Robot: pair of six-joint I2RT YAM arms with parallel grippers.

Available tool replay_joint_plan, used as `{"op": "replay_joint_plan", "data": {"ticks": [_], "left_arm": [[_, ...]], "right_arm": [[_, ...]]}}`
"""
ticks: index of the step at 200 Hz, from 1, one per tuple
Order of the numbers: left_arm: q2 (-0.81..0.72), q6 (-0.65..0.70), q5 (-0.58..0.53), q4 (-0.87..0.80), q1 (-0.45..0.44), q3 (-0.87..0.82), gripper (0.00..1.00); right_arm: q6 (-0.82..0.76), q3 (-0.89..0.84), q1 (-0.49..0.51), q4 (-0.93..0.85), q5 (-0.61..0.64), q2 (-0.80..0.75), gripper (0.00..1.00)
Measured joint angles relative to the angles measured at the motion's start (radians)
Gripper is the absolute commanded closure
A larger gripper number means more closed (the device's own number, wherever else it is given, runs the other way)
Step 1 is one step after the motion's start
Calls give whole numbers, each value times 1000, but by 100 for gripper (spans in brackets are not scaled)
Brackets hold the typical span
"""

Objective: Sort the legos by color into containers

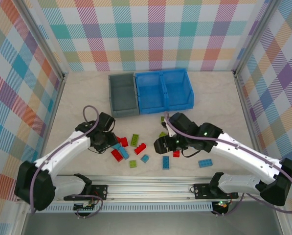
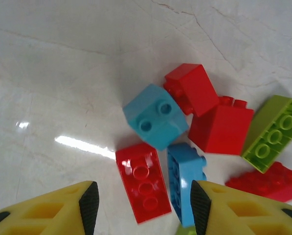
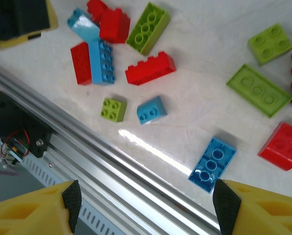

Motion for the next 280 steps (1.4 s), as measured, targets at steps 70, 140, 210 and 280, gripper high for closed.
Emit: {"op": "replay_joint_plan", "data": {"ticks": [70, 140, 210, 280], "left_arm": [[116, 96, -15, 84, 0, -1, 37], [183, 6, -26, 124, 0, -14, 36], [262, -67, -55, 155, 0, 10, 33], [317, -122, -113, 173, 0, 39, 29]], "right_arm": [[15, 16, 12, 38, 27, 60, 26], [14, 25, 12, 48, 34, 89, 26], [14, 26, 12, 50, 44, 89, 26], [-24, 0, 15, 177, -122, 69, 24]]}}
